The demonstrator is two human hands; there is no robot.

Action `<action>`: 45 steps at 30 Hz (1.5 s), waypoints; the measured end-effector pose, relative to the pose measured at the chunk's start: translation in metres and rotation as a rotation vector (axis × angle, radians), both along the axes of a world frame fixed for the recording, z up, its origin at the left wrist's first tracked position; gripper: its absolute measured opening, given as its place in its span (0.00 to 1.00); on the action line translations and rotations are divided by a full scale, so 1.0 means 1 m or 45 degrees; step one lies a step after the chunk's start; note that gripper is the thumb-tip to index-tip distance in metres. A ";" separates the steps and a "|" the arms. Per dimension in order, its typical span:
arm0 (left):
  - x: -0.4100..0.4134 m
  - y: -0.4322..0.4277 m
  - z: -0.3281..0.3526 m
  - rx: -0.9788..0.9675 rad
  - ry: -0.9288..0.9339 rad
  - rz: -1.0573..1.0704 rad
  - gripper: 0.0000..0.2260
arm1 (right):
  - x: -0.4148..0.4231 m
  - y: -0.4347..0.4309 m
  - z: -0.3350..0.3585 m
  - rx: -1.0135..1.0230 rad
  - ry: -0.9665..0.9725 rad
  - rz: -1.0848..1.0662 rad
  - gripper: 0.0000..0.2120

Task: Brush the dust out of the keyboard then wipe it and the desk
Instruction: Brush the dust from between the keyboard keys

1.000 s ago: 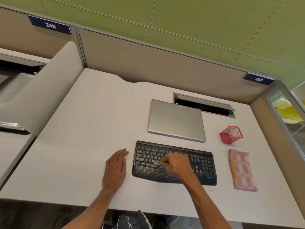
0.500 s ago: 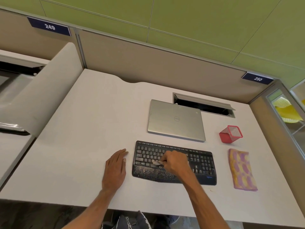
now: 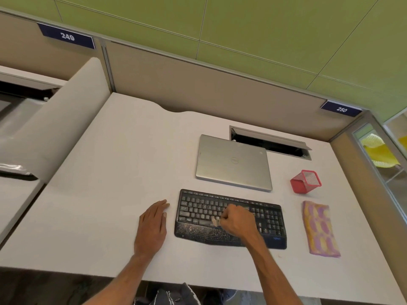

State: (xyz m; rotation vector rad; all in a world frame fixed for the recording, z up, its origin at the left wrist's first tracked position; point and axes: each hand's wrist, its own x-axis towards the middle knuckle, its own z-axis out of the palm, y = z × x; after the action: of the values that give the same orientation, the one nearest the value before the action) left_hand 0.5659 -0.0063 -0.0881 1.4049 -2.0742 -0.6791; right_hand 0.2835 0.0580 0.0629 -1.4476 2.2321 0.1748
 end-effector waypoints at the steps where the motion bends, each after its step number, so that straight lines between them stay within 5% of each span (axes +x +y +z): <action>1: 0.000 0.000 -0.001 0.003 0.001 0.002 0.19 | -0.001 -0.001 0.001 -0.012 -0.001 -0.002 0.08; 14: 0.001 -0.001 -0.003 -0.004 0.008 0.002 0.18 | -0.007 0.000 0.003 -0.145 -0.022 -0.149 0.08; 21: 0.001 -0.002 -0.004 0.000 0.004 -0.006 0.19 | -0.002 0.003 0.002 -0.062 -0.125 -0.011 0.07; 27: 0.002 -0.002 -0.005 -0.005 0.000 -0.009 0.19 | -0.001 0.006 -0.004 -0.117 0.072 -0.003 0.08; 32: 0.001 -0.002 -0.005 -0.006 0.000 -0.006 0.19 | 0.007 0.005 0.002 -0.120 -0.104 0.069 0.08; 41: 0.002 -0.002 -0.006 0.003 0.004 -0.011 0.19 | -0.020 0.011 0.008 -0.043 0.218 0.232 0.10; 45: 0.002 -0.002 -0.003 0.002 0.004 -0.014 0.19 | -0.016 0.006 0.013 -0.122 0.128 0.212 0.10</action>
State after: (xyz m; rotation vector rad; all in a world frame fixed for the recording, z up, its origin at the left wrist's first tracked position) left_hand 0.5677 -0.0079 -0.0908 1.3932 -2.0812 -0.6869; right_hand 0.2675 0.0639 0.0761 -1.7123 2.2245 0.2013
